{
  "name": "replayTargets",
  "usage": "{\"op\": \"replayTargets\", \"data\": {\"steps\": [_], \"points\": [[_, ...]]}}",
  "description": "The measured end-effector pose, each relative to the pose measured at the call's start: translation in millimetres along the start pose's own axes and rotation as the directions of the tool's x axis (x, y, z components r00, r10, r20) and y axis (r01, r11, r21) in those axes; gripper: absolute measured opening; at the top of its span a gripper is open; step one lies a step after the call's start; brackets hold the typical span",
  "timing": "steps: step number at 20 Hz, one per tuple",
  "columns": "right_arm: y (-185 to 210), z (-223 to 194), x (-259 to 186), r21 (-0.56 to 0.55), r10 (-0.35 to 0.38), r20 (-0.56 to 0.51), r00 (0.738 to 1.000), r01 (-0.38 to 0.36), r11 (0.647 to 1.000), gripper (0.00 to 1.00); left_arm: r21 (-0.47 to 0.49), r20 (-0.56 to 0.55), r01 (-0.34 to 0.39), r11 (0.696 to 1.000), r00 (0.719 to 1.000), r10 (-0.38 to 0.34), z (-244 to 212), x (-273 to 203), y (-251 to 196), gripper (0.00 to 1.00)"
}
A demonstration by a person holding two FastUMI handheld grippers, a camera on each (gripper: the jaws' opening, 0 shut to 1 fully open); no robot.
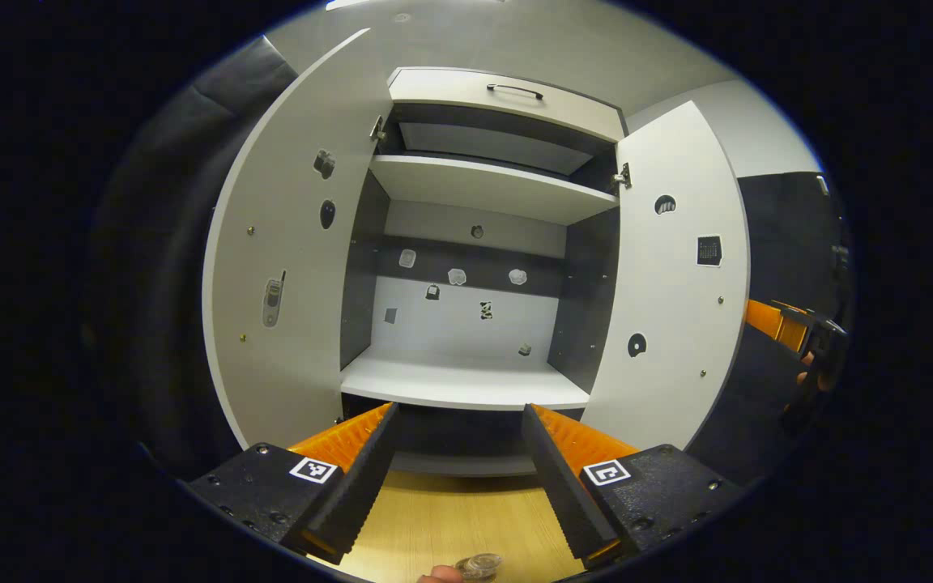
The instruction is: Grasp the bottle in the cabinet with the left hand and place it on the coaster, then close the right door with the right hand and the left door with the left hand.
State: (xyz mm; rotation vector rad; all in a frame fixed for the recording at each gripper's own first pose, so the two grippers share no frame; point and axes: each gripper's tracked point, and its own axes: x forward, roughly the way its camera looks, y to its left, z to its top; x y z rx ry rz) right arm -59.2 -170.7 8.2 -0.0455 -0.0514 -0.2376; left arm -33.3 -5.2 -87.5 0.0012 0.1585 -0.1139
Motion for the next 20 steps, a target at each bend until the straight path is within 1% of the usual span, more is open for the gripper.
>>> {"op": "replayTargets", "data": {"steps": [2, 5, 6, 7, 13, 20], "points": [[4, -1, 0, -0.003, 0.030, -0.005, 1.000, -0.030, 1.000, 0.98, -0.015, 0.001, -0.010, 1.000, 1.000, 0.010, 0, -4, 2, 0.94], [12, 0, 0, 0.007, 0.071, -0.004, 0.997, -0.071, 0.997, 0.97, -0.017, 0.006, -0.042, 0.999, 0.999, 0.042, 3, -13, 15, 0.95], [21, 0, -1, 0.010, 0.089, -0.004, 0.996, -0.089, 0.996, 0.92, -0.018, 0.010, -0.051, 0.999, 0.999, 0.051, 4, -15, 18, 0.95], [36, 1, 1, 0.013, 0.106, -0.002, 0.994, -0.106, 0.994, 0.97, -0.021, 0.011, -0.059, 0.998, 0.998, 0.060, 4, -16, 20, 0.95], [81, 0, 6, 0.026, 0.204, 0.002, 0.979, -0.204, 0.979, 0.98, -0.019, 0.014, -0.116, 0.993, 0.993, 0.116, 2, -26, 40, 0.95], [125, 0, 16, 0.028, 0.280, 0.009, 0.960, -0.280, 0.960, 0.98, -0.005, 0.027, -0.208, 0.978, 0.978, 0.208, 7, -41, 74, 0.95]]}}
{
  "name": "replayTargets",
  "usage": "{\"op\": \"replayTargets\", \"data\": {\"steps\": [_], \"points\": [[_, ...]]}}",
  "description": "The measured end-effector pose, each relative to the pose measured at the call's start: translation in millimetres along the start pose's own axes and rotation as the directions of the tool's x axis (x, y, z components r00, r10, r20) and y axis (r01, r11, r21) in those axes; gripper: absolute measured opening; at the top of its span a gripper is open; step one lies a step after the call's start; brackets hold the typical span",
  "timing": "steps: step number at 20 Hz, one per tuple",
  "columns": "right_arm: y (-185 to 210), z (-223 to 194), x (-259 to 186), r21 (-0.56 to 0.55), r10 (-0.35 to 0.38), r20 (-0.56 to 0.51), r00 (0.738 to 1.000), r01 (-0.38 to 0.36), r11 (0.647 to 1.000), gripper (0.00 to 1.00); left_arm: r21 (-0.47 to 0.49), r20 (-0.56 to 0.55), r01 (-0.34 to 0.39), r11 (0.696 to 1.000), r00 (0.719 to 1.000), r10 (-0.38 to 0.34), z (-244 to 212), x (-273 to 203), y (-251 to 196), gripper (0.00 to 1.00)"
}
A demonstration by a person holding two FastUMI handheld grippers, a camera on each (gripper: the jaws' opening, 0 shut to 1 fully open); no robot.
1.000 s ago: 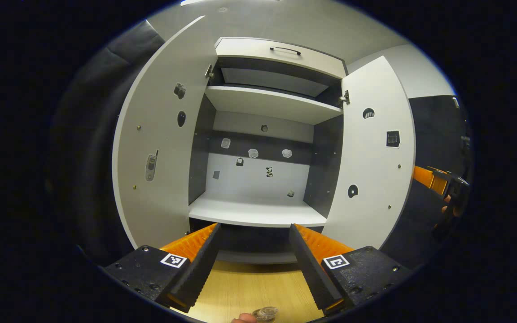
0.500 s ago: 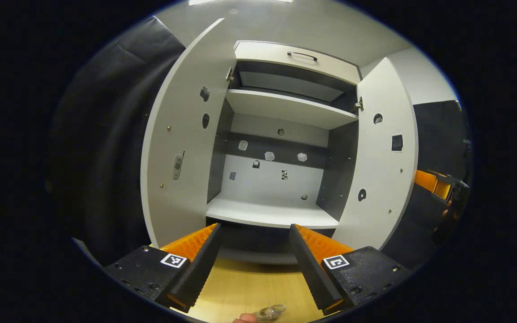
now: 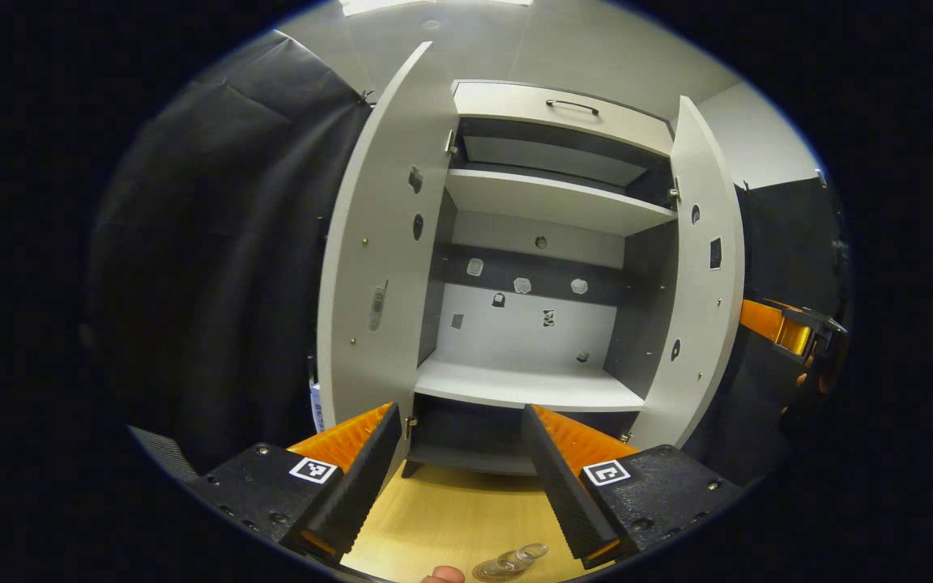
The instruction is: Grasp the bottle in the cabinet with the left hand and place it on the coaster, then close the right door with the right hand and the left door with the left hand.
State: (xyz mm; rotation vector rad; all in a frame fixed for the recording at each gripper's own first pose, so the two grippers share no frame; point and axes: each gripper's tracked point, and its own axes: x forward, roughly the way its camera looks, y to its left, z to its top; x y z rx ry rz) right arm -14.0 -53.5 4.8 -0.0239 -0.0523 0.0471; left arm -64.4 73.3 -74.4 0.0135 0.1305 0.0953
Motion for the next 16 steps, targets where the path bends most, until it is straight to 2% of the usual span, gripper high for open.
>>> {"op": "replayTargets", "data": {"steps": [3, 4, 5, 6, 8, 16], "points": [[21, -1, 9, 0.016, 0.046, -0.003, 0.999, -0.046, 0.999, 0.98, 0.002, 0.003, -0.042, 0.999, 0.999, 0.042, 0, -7, 15, 0.95], [31, -1, 12, 0.023, 0.073, -0.001, 0.997, -0.073, 0.997, 0.93, 0.001, 0.004, -0.057, 0.998, 0.998, 0.057, 1, -9, 21, 0.95], [42, -1, 14, 0.026, 0.100, 0.002, 0.995, -0.100, 0.995, 0.93, 0.000, 0.006, -0.072, 0.997, 0.997, 0.072, 1, -12, 26, 0.95], [51, 0, 17, 0.022, 0.116, 0.005, 0.993, -0.116, 0.993, 0.98, 0.000, 0.008, -0.088, 0.996, 0.996, 0.088, 1, -14, 31, 0.95], [64, 3, 17, 0.008, 0.144, 0.021, 0.989, -0.144, 0.990, 0.98, 0.002, 0.009, -0.120, 0.993, 0.993, 0.120, 2, -19, 43, 0.95], [101, 7, 18, 0.034, 0.218, 0.040, 0.975, -0.219, 0.975, 0.98, -0.004, 0.020, -0.224, 0.975, 0.974, 0.224, 7, -37, 83, 0.95]]}}
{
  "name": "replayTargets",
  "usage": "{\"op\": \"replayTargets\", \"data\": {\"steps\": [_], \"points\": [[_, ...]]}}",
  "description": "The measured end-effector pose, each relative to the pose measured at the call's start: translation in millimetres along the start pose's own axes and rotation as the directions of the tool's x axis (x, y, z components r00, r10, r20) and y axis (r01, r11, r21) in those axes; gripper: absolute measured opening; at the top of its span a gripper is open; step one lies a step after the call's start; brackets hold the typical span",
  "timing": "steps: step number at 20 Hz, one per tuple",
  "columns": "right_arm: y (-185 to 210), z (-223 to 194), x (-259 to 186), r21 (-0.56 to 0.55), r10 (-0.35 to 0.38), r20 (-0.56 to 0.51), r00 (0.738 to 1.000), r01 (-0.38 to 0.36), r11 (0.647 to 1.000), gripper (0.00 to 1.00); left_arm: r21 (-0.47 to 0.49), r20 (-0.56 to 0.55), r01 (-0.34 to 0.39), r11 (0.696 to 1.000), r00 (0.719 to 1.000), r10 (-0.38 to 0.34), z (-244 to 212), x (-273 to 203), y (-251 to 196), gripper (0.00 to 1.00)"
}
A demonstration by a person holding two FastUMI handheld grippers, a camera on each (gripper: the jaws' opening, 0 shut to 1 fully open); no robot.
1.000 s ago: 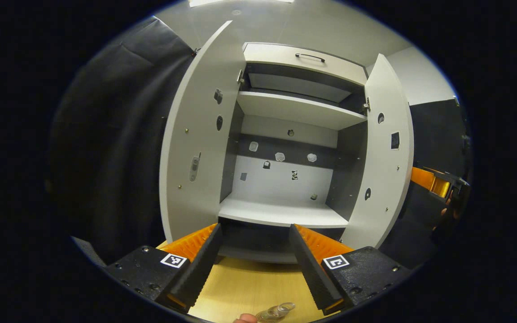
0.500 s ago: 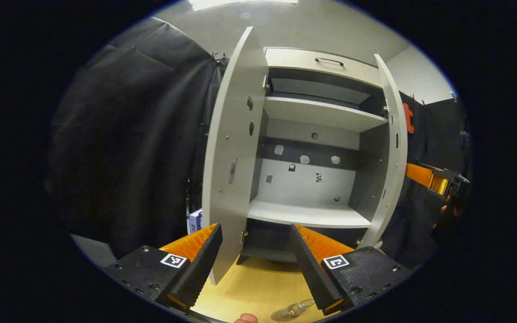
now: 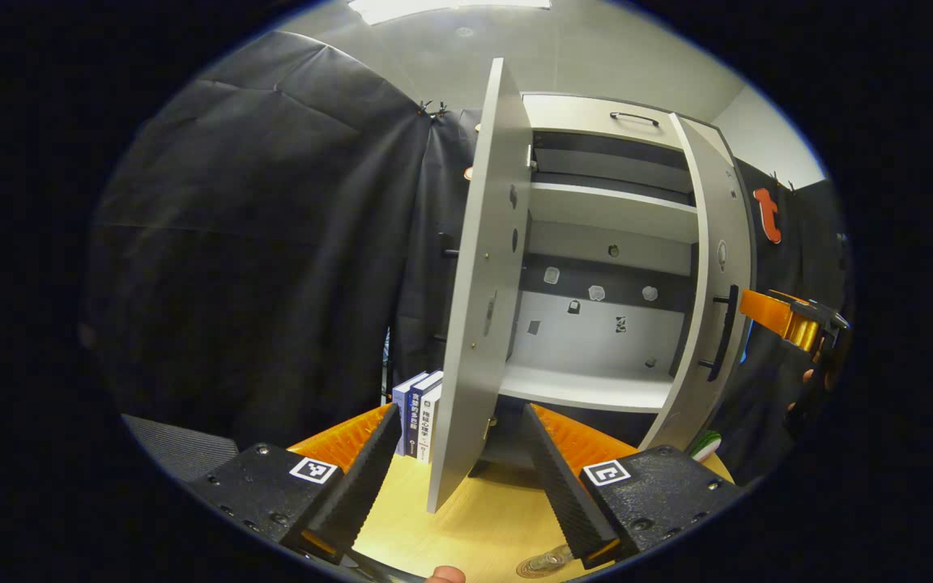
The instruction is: Grasp the bottle in the cabinet with the left hand and place it on the coaster, then close the right door with the right hand and the left door with the left hand.
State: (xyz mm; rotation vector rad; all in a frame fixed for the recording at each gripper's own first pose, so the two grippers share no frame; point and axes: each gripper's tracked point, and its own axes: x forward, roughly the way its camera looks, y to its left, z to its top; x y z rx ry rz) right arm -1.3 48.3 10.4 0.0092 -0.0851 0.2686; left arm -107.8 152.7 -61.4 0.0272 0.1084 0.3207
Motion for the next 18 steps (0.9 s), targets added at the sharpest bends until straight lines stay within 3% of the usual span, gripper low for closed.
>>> {"op": "replayTargets", "data": {"steps": [18], "points": [[19, 2, -2, -0.001, 0.015, -0.008, 1.000, -0.015, 1.000, 0.98, -0.011, -0.008, -0.117, 0.993, 0.993, 0.117, -4, 22, 60, 0.95]]}}
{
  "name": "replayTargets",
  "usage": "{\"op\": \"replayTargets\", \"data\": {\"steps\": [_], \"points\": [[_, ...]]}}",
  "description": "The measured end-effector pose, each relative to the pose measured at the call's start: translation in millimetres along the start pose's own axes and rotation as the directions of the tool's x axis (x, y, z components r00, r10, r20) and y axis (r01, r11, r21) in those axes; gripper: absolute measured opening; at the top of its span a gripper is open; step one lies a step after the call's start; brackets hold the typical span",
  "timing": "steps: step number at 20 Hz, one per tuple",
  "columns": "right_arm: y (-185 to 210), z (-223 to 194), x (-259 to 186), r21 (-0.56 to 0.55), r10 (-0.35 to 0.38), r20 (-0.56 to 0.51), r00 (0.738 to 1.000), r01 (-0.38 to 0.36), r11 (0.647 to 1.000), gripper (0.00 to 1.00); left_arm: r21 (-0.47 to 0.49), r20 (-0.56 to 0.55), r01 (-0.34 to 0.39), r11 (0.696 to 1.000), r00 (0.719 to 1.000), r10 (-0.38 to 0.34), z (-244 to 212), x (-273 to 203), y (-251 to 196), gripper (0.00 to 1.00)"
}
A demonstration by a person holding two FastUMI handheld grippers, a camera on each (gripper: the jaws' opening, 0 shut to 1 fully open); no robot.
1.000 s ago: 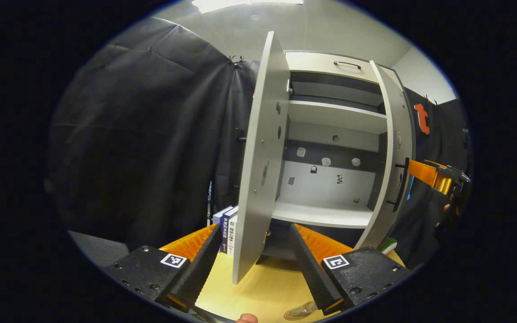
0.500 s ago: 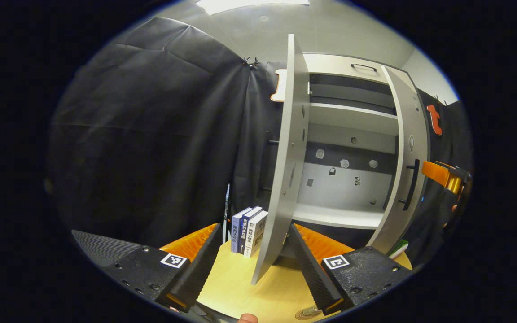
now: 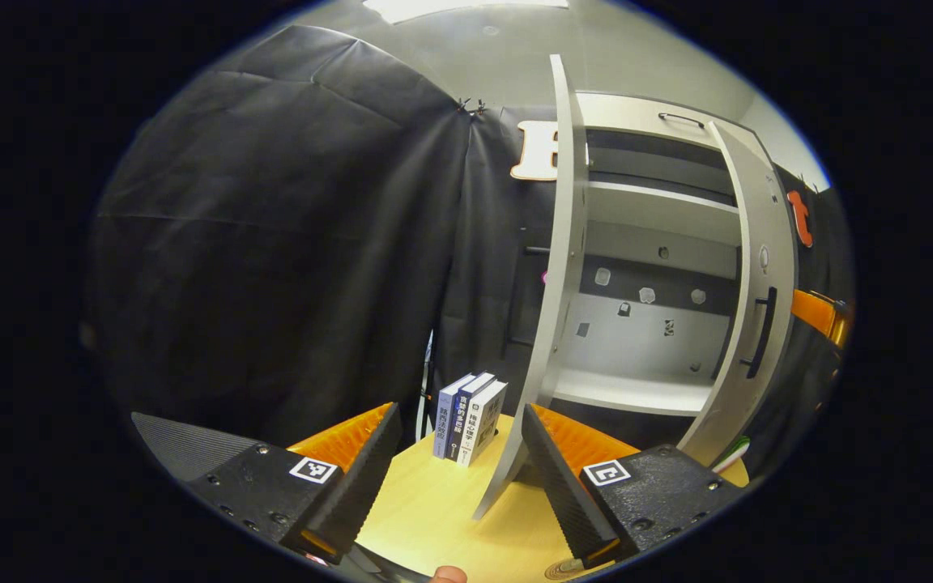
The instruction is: Grasp the bottle in the cabinet with the left hand and place it on the coaster, then close the right door with the right hand and the left door with the left hand.
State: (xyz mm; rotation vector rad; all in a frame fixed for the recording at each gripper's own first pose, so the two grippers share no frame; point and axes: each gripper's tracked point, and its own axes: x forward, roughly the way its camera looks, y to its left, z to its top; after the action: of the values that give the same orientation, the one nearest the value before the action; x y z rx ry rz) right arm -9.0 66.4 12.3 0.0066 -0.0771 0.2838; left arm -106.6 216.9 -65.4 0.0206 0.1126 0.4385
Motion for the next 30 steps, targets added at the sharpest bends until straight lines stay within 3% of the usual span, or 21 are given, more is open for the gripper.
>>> {"op": "replayTargets", "data": {"steps": [17, 30], "points": [[-4, -12, 18, -0.025, -0.059, -0.008, 0.998, 0.058, 0.998, 0.98, 0.024, 0.002, 0.054, 0.998, 0.999, -0.054, -2, 60, -10, 0.95], [9, -10, 28, 0.008, -0.050, -0.002, 0.999, 0.050, 0.999, 0.98, 0.033, 0.018, 0.089, 0.996, 0.996, -0.089, 6, 73, -9, 0.95]]}}
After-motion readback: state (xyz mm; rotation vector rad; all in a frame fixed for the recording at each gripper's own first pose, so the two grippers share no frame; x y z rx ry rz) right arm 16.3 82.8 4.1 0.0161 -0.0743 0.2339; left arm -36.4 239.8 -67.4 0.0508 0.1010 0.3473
